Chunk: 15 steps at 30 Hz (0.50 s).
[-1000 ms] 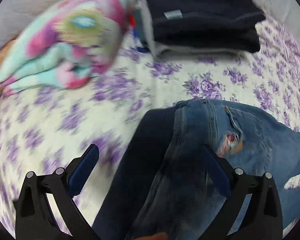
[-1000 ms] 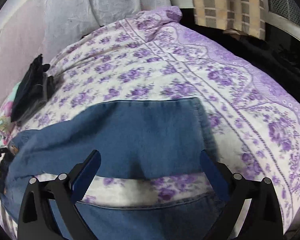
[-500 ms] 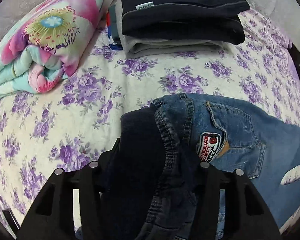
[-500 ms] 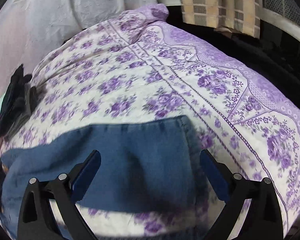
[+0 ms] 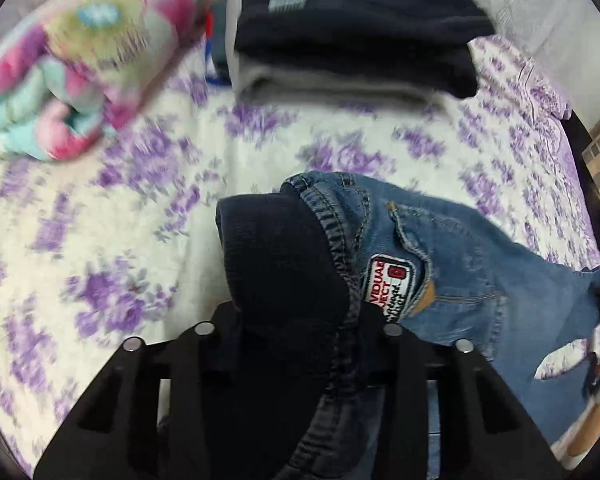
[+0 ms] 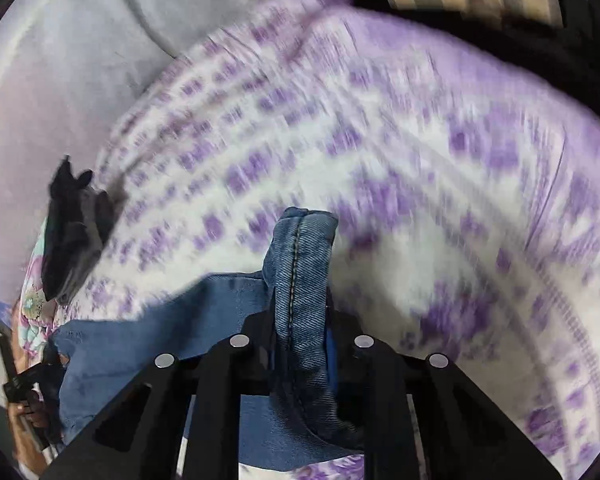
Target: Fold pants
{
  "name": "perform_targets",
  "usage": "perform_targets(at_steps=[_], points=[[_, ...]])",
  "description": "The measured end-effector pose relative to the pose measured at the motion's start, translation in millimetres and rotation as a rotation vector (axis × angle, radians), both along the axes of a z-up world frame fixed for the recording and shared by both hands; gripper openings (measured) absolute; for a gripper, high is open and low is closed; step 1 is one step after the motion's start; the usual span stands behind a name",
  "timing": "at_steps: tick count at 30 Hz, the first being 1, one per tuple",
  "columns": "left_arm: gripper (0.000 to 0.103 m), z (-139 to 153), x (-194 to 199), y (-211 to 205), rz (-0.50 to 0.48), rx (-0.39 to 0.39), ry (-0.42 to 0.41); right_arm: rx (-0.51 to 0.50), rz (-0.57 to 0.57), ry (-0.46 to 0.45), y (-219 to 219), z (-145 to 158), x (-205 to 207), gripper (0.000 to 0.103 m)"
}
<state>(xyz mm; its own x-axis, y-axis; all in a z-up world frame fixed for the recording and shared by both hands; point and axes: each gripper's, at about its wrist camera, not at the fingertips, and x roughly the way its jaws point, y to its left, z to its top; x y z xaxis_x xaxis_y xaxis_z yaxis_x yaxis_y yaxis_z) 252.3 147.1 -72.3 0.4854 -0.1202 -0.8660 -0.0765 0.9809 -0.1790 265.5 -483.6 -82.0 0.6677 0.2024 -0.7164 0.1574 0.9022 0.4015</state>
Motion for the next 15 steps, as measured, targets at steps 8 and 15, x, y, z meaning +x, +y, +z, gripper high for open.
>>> perform_targets(at_steps=[8,15], points=[[0.035,105,-96,13,0.206,-0.028,-0.372,-0.060,0.092,-0.243,24,82,15,0.018],[0.039,75,-63,37,0.396,0.031,-0.278,-0.194,0.090,-0.155,83,43,127,0.026]])
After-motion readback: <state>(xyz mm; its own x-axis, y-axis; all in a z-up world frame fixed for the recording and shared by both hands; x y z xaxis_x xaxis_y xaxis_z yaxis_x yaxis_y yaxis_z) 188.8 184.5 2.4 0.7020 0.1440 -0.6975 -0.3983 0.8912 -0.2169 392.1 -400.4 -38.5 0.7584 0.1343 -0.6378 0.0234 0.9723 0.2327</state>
